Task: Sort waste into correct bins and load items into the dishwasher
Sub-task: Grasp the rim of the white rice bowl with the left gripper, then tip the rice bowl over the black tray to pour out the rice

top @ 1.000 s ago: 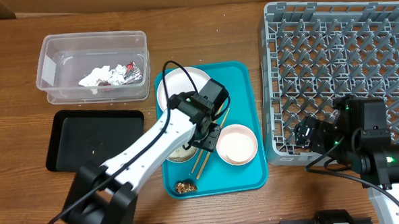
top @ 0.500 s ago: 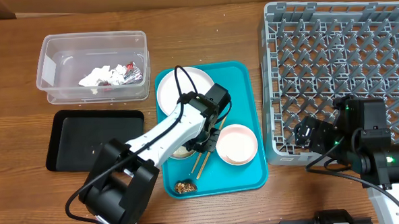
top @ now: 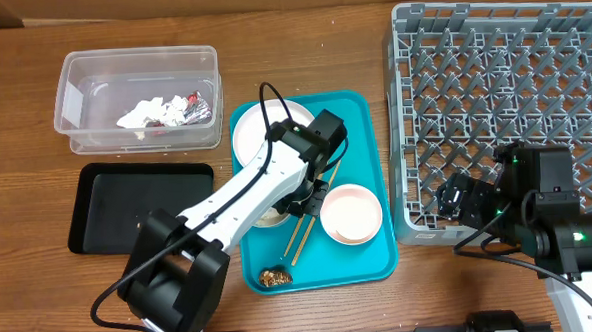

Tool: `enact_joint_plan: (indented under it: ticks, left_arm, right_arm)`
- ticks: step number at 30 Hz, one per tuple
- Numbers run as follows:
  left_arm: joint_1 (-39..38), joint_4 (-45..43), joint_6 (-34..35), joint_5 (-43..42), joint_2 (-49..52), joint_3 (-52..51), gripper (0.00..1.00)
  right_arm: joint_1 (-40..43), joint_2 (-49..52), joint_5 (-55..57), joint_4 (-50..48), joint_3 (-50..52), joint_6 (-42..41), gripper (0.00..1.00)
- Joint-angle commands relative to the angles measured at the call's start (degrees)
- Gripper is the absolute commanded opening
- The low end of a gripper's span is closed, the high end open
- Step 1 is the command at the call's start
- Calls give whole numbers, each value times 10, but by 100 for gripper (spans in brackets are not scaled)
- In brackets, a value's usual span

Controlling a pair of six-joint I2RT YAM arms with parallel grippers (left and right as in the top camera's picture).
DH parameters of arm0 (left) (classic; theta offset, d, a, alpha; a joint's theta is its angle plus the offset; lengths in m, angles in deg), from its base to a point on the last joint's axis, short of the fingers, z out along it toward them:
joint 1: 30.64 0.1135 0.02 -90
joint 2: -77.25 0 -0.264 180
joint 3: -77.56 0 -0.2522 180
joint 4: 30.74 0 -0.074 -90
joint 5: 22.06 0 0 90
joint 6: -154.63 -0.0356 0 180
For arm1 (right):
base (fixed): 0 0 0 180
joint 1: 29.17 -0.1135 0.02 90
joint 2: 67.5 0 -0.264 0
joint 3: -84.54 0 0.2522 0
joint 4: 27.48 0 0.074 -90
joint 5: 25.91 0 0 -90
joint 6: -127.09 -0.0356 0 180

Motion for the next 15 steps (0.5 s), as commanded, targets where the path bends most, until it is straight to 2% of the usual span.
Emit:
enact_joint_plan:
  ticks: [1,5,8,12,15]
  left_arm:
    - [9,13,9,-8,-33,25,4]
    - [73,45,7,4,-99,24,4]
    - [157,49,-17,-14,-140,14,4]
    - [266,45,-91,-95,-149,9,4]
    - [365,18,-170,-200,-149,-16,4]
  right_arm:
    - [-1,-2,-3,-1,-15,3,100]
    - [-1,-2,-3,1,-15,3,100]
    - [-1,-2,-3,1,-15,3,100]
    - [-1,-2,-3,1,-15,3,100]
    - [-1,-2,-3,1,-15,3,100]
